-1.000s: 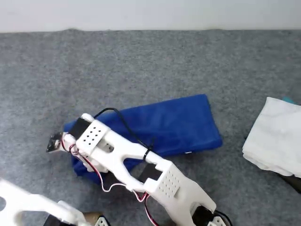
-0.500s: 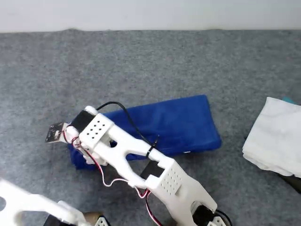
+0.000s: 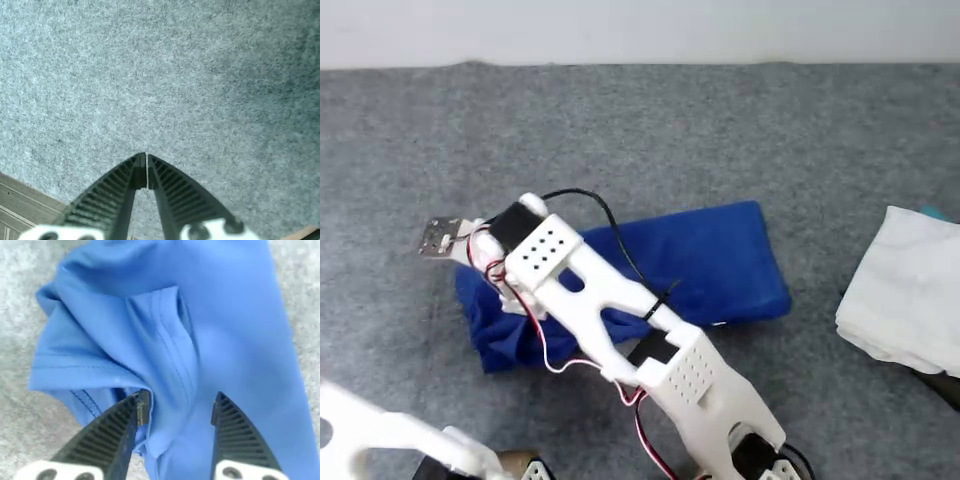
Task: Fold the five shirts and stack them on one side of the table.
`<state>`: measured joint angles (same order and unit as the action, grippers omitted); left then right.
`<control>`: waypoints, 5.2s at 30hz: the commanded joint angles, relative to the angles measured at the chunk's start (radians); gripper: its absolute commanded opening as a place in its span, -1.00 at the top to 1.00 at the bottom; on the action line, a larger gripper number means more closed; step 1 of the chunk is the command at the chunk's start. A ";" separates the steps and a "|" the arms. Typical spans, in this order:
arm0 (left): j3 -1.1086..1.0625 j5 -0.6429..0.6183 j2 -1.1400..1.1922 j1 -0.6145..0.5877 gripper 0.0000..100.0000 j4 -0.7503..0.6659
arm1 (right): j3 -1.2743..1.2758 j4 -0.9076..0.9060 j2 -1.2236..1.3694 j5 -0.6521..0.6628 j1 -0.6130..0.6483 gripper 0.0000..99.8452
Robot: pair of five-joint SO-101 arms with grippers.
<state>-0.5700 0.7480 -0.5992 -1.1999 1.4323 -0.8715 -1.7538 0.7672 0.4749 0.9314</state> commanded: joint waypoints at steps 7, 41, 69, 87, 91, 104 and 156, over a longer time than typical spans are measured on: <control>0.013 0.002 -0.032 0.006 0.97 -0.015 | -0.046 -0.042 -0.076 0.000 -0.045 0.58; 0.007 0.002 -0.032 0.006 0.97 -0.015 | 0.060 -0.005 -0.019 -0.107 -0.073 0.58; 0.007 0.002 -0.032 0.000 0.97 -0.014 | 0.060 -0.041 -0.031 -0.072 -0.012 0.98; 0.007 0.002 -0.032 0.005 0.97 -0.014 | 0.060 -0.025 -0.010 -0.071 -0.031 0.65; 0.005 0.002 -0.032 0.006 0.97 -0.014 | 0.060 0.004 -0.010 -0.071 -0.016 0.65; 0.005 0.002 -0.032 0.005 0.97 -0.014 | 0.060 0.012 0.099 -0.069 0.059 0.78; 0.005 0.002 -0.031 0.008 0.97 -0.020 | 0.101 -0.041 -0.013 0.015 -0.163 0.85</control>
<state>-0.5700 0.7480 -0.5992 -1.1999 1.4323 -0.7887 -1.7538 0.7887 0.4810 0.8163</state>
